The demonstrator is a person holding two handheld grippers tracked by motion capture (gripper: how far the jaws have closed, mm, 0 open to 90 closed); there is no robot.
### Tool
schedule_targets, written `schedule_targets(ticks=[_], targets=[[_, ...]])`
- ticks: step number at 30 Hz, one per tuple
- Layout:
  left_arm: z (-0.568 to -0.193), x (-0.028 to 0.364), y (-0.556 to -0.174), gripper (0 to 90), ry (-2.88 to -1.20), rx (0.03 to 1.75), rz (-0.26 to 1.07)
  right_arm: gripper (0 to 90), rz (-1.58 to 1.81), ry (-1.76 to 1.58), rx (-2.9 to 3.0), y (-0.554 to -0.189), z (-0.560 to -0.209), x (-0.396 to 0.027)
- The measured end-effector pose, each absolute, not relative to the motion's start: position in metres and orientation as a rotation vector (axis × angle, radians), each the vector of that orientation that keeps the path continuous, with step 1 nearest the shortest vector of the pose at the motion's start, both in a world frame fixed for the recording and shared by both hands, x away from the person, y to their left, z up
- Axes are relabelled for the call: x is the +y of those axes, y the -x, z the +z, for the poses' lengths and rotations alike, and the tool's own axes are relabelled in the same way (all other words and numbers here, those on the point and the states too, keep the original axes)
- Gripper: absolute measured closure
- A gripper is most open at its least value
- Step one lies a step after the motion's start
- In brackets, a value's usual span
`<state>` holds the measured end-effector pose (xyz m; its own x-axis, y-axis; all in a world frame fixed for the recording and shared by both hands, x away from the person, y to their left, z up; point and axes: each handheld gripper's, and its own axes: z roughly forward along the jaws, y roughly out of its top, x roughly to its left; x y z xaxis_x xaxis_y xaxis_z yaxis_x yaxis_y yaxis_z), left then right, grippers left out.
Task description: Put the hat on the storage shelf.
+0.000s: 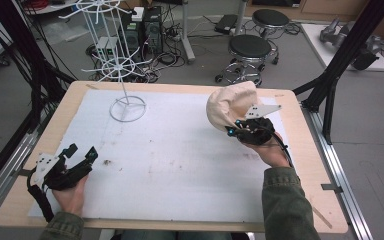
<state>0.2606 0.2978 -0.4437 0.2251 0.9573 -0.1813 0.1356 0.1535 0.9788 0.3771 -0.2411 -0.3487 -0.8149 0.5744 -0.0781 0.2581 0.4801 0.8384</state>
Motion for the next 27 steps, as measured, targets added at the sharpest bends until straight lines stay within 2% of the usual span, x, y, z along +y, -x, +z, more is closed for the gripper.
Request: schedule_targets(ticks=[27], targets=[[-0.444, 0.298, -0.262, 26.3, -1.26, 1.191, 0.833, 75.3, 1.689, -0.444, 2.08, -0.347, -0.283, -0.191]])
